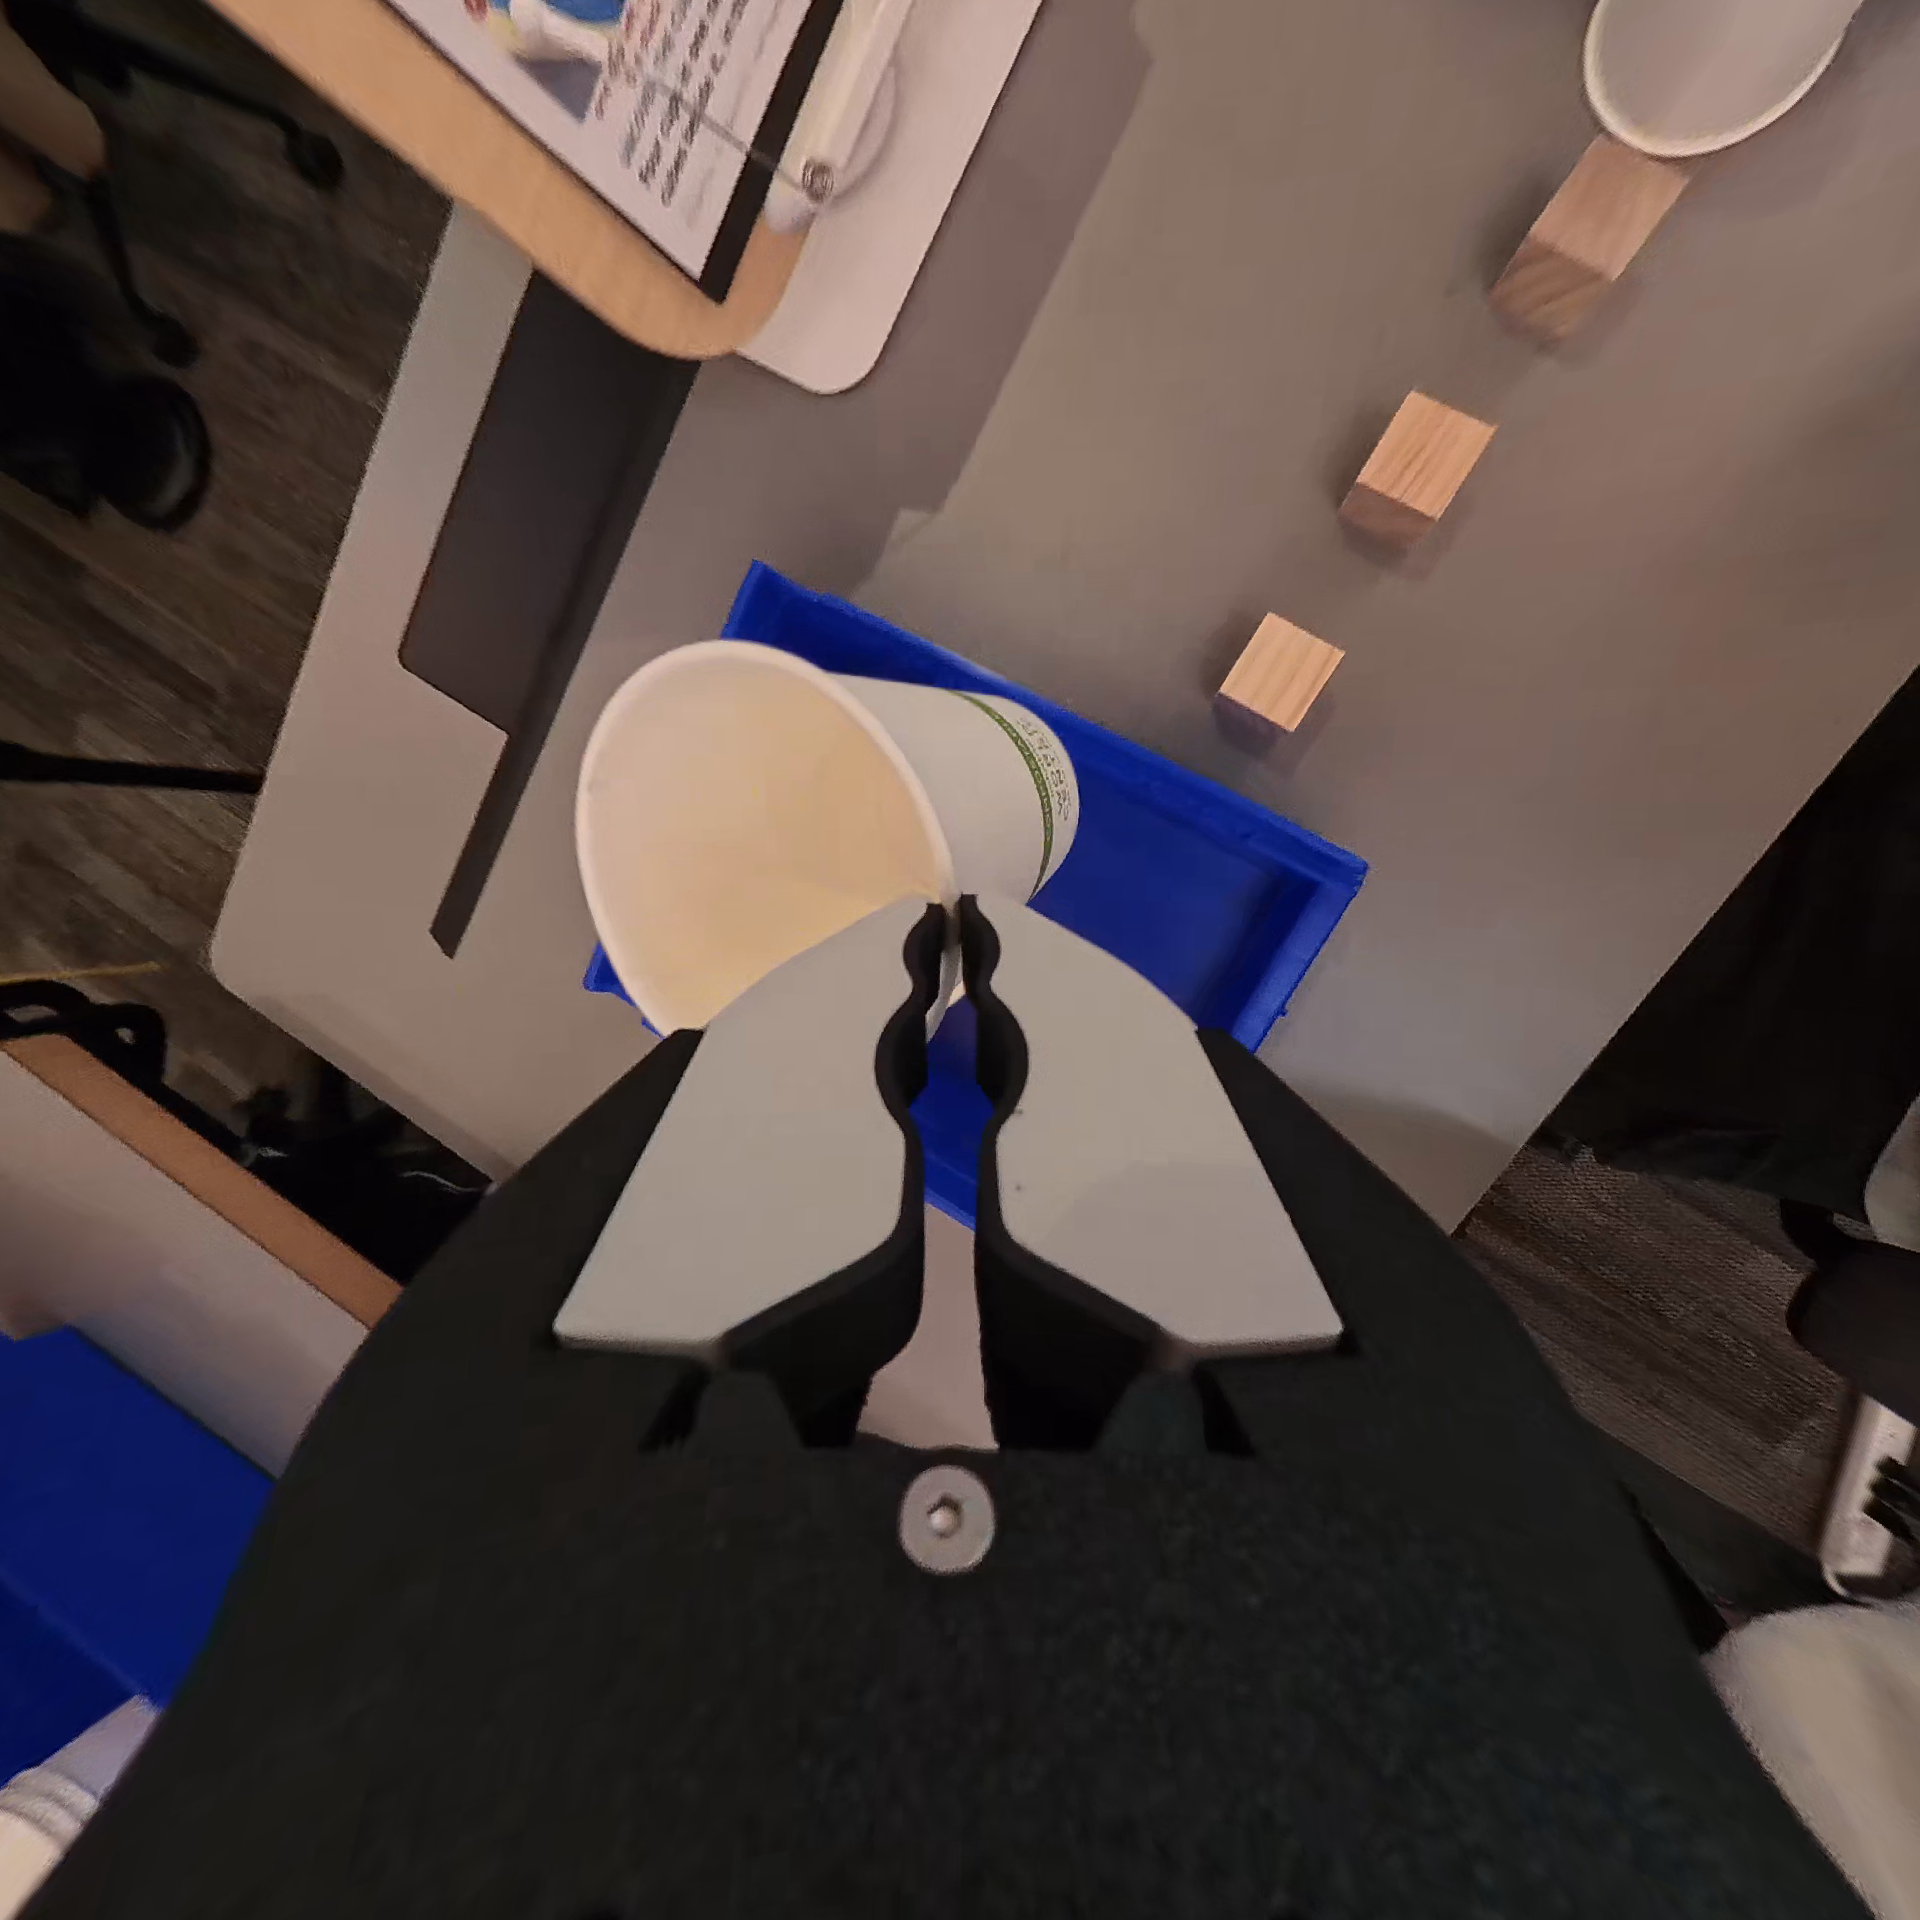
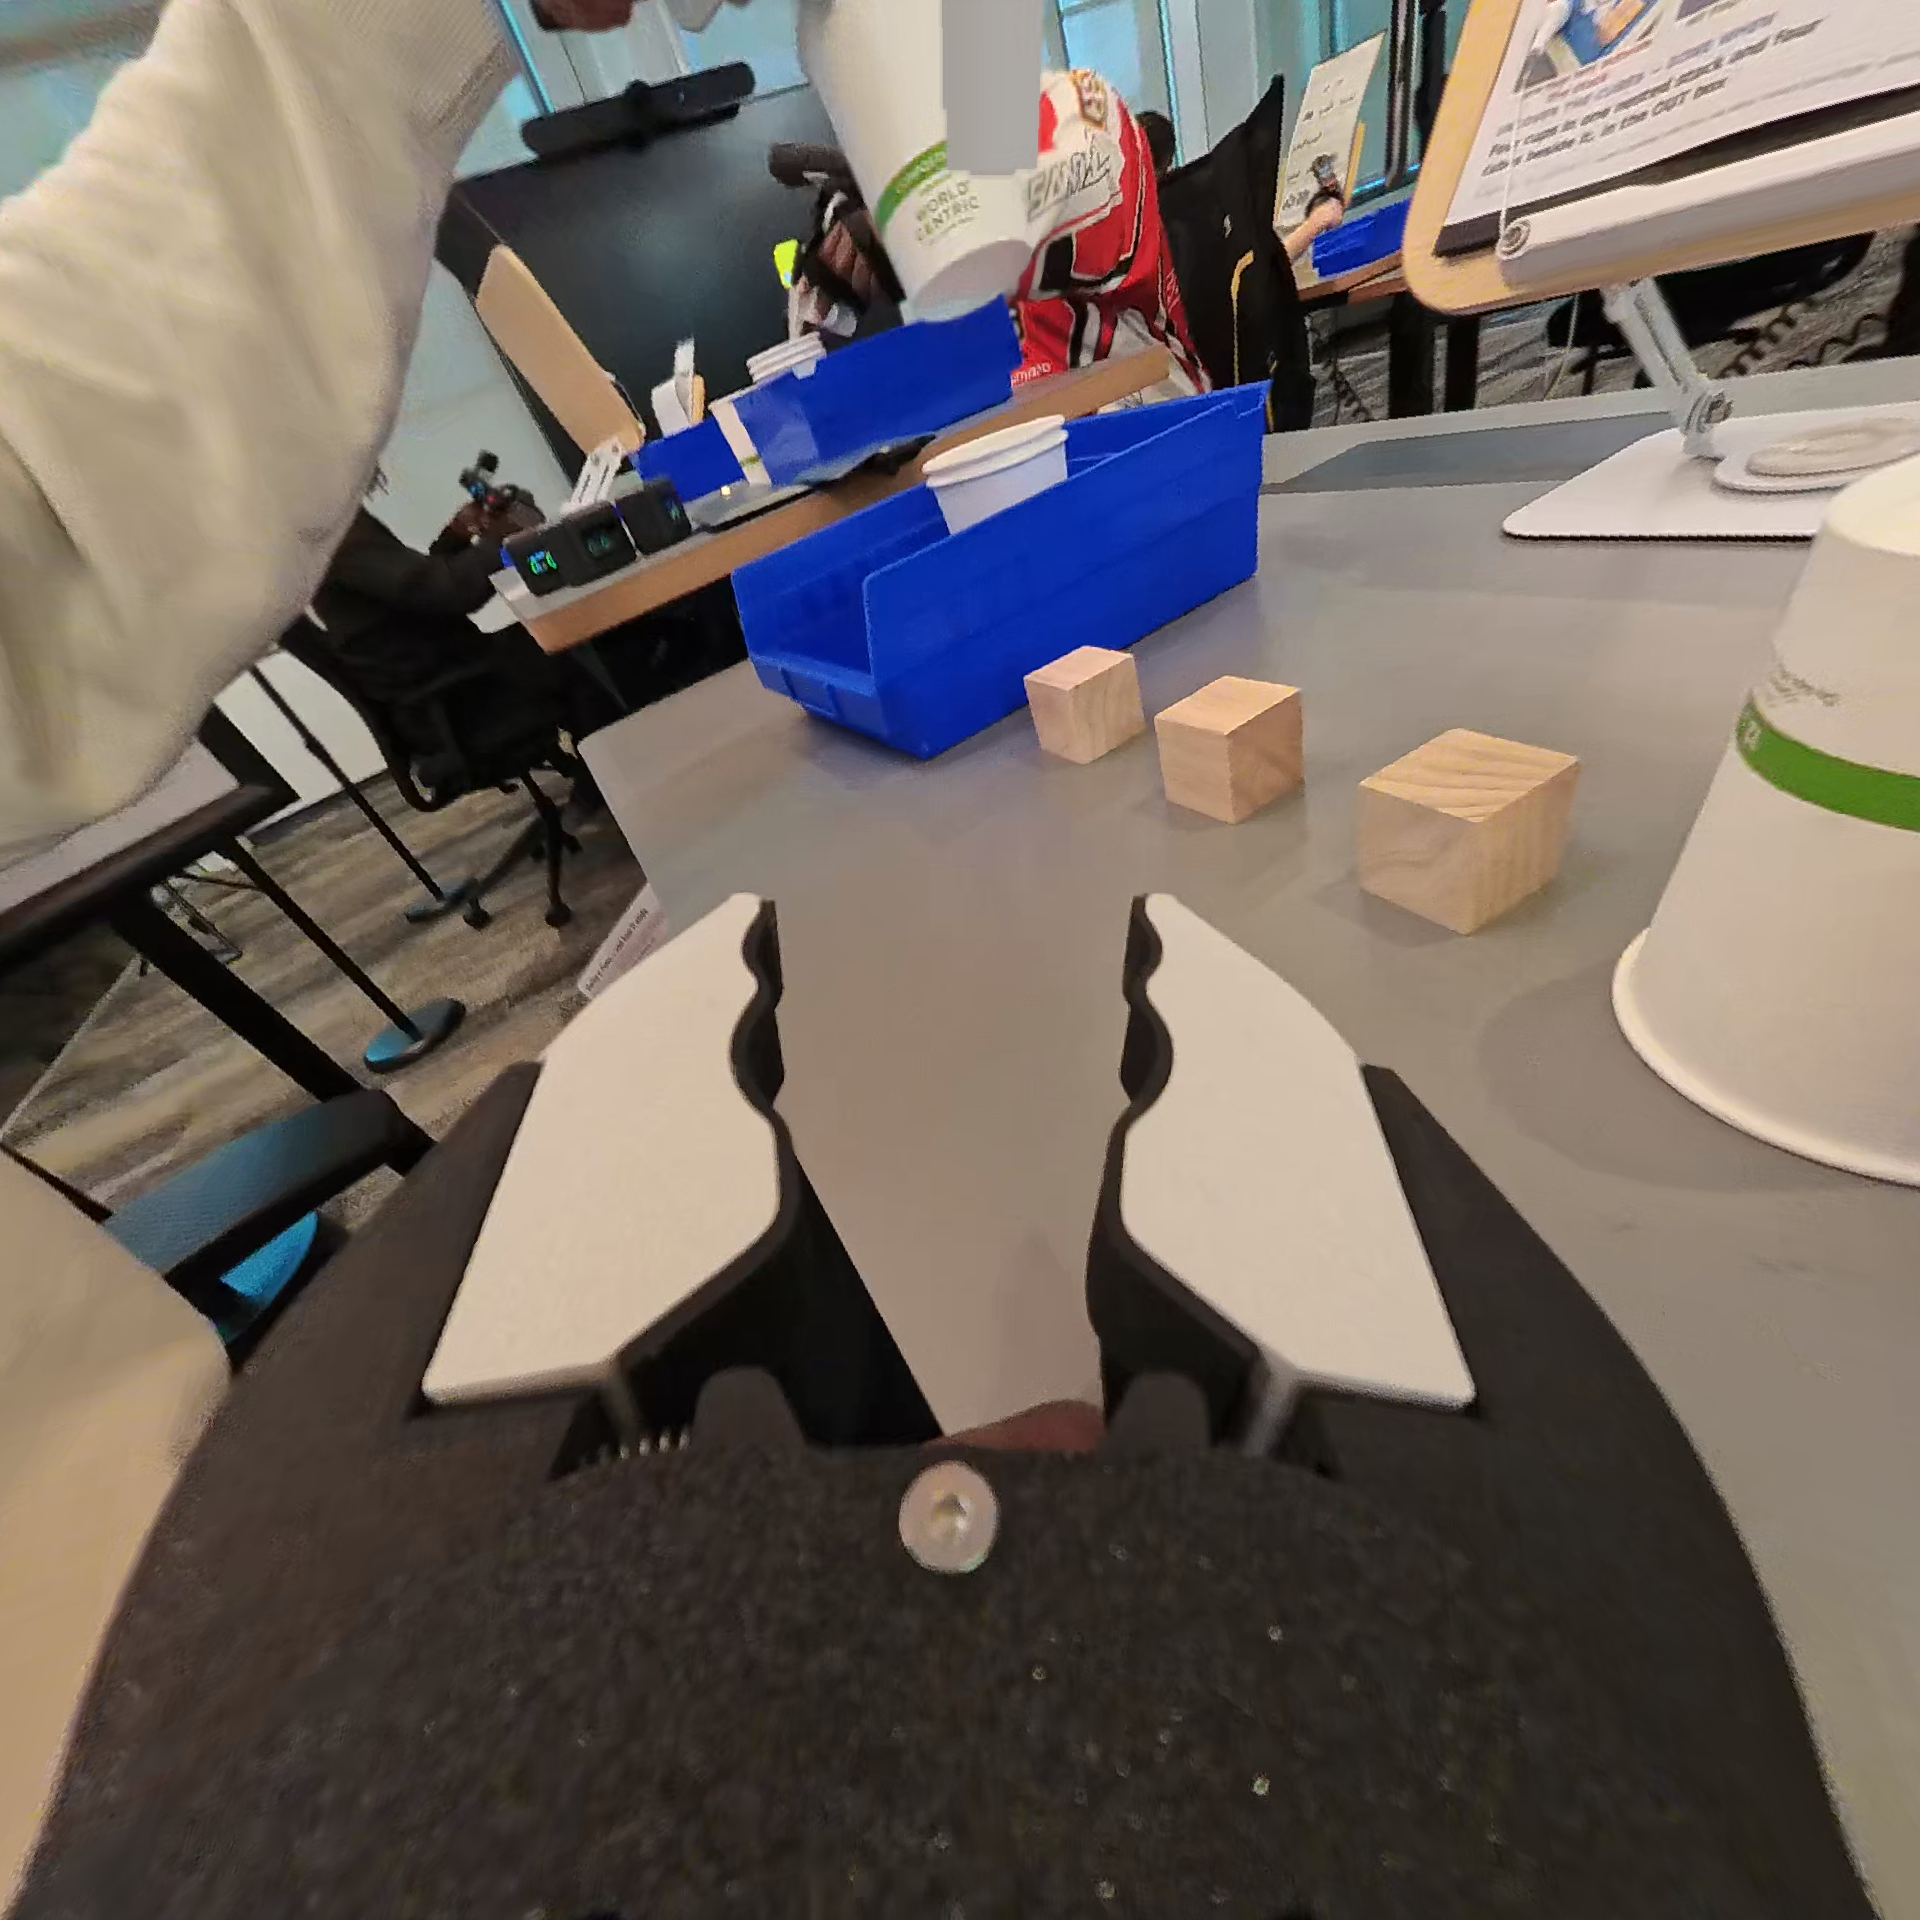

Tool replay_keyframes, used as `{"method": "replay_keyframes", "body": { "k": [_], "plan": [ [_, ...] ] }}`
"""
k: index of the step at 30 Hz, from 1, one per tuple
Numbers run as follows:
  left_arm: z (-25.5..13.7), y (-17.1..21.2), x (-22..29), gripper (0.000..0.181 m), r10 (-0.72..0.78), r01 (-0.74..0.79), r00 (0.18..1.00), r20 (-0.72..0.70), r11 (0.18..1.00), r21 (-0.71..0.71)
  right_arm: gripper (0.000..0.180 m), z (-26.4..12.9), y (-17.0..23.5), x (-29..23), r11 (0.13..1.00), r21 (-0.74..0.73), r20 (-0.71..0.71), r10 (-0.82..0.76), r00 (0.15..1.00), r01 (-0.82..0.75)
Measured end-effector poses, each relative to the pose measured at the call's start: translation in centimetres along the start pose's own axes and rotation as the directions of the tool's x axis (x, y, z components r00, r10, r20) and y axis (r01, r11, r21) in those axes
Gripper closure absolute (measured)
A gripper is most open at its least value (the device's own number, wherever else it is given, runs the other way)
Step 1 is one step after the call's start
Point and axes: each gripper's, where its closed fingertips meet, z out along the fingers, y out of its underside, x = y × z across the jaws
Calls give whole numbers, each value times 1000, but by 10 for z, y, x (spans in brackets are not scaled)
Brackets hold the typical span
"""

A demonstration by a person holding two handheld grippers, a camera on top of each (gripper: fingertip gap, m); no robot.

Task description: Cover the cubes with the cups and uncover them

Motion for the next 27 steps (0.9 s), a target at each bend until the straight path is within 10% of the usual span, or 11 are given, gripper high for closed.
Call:
{"method": "replay_keyframes", "body": {
  "k": [6,13,27],
  "plan": [
    [-20,-48,47,178,78,-66,996,-38,966,252,115,13,-19,-4,992,102,61,70,996,-76],
    [-31,-122,151,178,149,26,974,-168,669,742,98,62,-88,-7,871,313,326,276,904,-379],
    [18,-127,249,178,203,164,925,-321,549,819,86,80,-128,-8,786,404,402,307,862,-468]
  ]
}}
